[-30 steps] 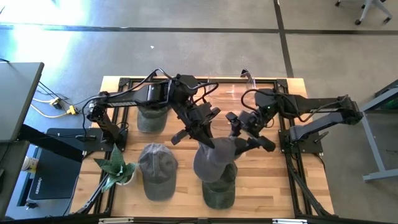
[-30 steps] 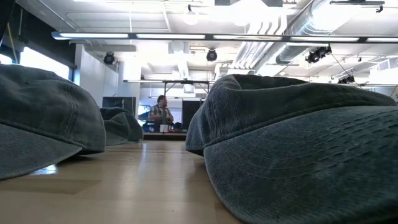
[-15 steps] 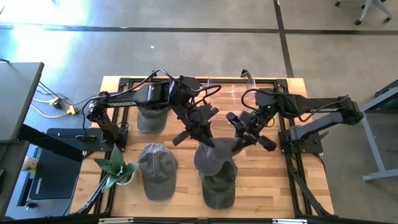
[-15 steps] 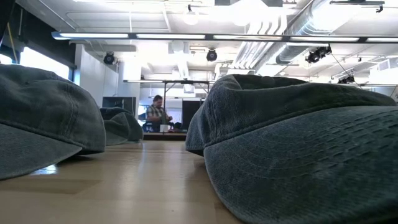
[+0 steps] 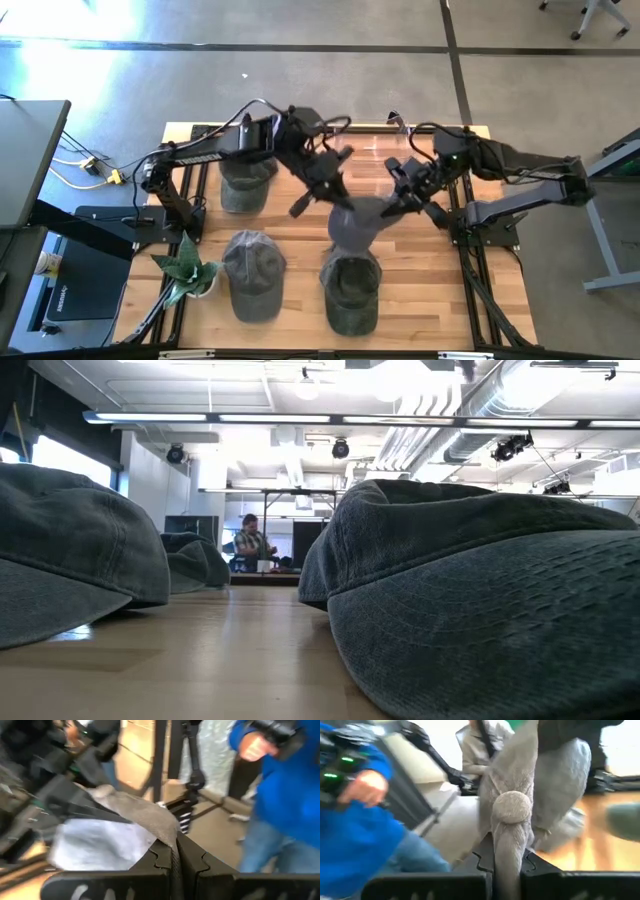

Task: Pick & Place hat
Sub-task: Put the right gray cap into the top transparent bin

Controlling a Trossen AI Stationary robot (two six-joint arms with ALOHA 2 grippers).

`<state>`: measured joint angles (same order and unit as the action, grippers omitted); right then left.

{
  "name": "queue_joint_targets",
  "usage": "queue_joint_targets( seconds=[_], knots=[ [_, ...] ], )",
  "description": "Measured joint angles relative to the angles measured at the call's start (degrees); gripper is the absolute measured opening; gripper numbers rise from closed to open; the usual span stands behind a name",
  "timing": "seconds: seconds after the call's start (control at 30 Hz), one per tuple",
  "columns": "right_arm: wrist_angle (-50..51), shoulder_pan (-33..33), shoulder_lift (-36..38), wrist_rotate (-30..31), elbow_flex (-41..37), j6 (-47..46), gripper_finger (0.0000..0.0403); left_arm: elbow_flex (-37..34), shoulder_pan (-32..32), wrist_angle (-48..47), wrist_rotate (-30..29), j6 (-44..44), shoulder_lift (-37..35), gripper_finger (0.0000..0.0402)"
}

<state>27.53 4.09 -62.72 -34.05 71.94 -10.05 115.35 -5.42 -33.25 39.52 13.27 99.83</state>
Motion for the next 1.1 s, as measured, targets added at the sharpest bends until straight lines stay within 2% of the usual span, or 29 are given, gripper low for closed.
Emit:
queue_joint_targets(
  seconds=[0.4,0.57,0.73,0.87,1.1],
  knots=[
    [1.47,18.49,-0.74,1.13,-0.02,7.34,0.0005,-0.08,-13.31,-0.13,0.66,16.48,2.62,0.0],
    [0.94,25.56,-2.97,0.56,-0.02,11.0,0.0003,0.23,-17.83,0.89,2.81,24.23,4.26,0.0001],
    [-0.8,31.06,-6.47,2.07,-0.02,14.46,0.0005,0.2,-21.16,2.72,2.05,30.7,7.36,0.0001],
    [-1.55,34.86,-8.23,4.64,-0.02,18.24,0.0002,-0.19,-23.56,3.22,1.66,31.53,8.42,0.0001],
    [-1.66,41.4,-9.91,7.68,-0.02,25.54,0.0006,0.07,-24.78,11.22,-4.05,32.52,12.15,0.0001]
  ],
)
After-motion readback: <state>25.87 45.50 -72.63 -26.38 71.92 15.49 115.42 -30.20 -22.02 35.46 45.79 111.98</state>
